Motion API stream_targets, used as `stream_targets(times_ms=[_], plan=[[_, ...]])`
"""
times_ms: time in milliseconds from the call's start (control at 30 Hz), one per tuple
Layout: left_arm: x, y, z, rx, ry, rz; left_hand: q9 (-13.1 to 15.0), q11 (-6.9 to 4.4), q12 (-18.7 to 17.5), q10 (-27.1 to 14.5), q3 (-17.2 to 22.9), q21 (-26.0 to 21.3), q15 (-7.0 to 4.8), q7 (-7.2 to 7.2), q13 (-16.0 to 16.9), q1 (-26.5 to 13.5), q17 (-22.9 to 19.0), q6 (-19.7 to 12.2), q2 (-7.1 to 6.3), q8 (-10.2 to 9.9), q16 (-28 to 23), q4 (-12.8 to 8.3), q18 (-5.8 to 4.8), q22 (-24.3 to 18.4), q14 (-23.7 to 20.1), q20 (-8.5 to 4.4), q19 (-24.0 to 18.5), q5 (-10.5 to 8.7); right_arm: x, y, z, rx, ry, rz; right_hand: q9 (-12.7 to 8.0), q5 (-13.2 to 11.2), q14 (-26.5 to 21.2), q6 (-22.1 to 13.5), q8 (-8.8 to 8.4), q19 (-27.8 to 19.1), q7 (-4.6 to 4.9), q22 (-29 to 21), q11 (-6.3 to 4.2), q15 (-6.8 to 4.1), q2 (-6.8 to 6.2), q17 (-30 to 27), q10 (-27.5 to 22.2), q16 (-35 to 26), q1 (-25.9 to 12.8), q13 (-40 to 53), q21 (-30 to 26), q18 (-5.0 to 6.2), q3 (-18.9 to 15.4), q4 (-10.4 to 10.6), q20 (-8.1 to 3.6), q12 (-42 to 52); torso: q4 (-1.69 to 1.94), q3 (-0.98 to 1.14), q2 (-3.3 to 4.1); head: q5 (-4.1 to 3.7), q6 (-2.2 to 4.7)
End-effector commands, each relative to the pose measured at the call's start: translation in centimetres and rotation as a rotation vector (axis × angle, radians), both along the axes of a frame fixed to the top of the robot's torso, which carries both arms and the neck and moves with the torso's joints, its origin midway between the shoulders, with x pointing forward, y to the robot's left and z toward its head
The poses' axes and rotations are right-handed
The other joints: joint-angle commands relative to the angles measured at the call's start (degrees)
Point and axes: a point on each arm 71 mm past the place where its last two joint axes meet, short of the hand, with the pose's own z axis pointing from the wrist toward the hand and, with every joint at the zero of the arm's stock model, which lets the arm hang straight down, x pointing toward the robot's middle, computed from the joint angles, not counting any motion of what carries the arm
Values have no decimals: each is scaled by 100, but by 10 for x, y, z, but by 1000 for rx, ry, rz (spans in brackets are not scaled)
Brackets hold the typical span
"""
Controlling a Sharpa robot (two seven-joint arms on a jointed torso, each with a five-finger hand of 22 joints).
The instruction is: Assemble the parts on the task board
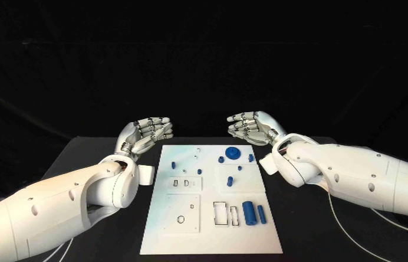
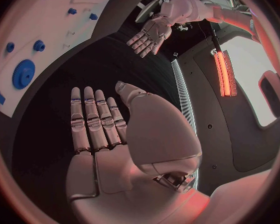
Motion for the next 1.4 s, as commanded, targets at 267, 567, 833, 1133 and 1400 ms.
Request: stream_targets(times_ms=[267, 567, 833, 1133, 1400], plan=[[-8, -4, 17, 6, -22, -72, -20, -154, -177, 573, 395, 222, -200, 114, -30, 413, 156, 369, -60, 36, 152, -163, 91, 18, 600, -219, 504, -10, 7, 4, 14, -345, -150, 93, 221, -38, 1575, 1112, 294, 1428, 24, 272, -390, -521, -403, 511, 1261, 520, -2, 44, 679, 65, 665, -405, -524, -18, 84, -39, 316, -81, 6], [-19, -9, 30, 7, -23, -118, -20, -271, -226, 1065, 656, 321, -292, 40, -5, 337, 233, 568, -191, 38, 133, -84, 85, 36, 807, -307, 653, -8, 8, 16, 25, -625, -231, 156, 461, 188, 2580, 1400, 305, 1942, -130, 1121, -601, -866, -492, 1586, 1671, 1406, -220, 106, 2002, 47, 425, -532, -892, -57, 107, -46, 556, -97, 109], [-28, -14, 41, -15, -40, -173, -54, -218, -483, 1017, 853, 320, -247, 75, -35, 259, 253, 519, -292, -63, -33, -33, 70, 15, 751, -316, 645, -10, 9, 25, 33, -809, -273, 177, 762, 31, 3061, 1462, 177, 2541, -180, 2842, -656, -958, -850, 4103, 1598, 3969, -515, 232, 3763, -76, 819, -197, -985, -54, 129, -51, 702, -129, 115], [-32, -15, 48, -26, -43, -189, -71, -186, -603, 986, 869, 371, -232, 108, -29, 138, 283, 473, -365, -121, -83, 8, 72, 26, 783, -326, 727, -10, 10, 28, 32, -906, -285, 190, 992, -25, 3363, 1248, 94, 3246, -97, 5318, -540, -864, -999, 6127, 1057, 6133, -539, 262, 5724, -412, 958, -54, -925, -75, 144, -62, 783, -195, 114], [-33, -14, 54, -36, -43, -198, -79, -170, -642, 977, 865, 362, -221, 134, -27, 95, 292, 448, -397, -148, -116, 16, 68, 16, 768, -319, 716, -11, 14, 28, 29, -977, -285, 177, 1066, -77, 3363, 1125, 23, 3224, -98, 5528, -508, -825, -1029, 6376, 779, 6437, -513, 268, 5903, -417, 867, -33, -870, -76, 173, -73, 848, -219, 156]])
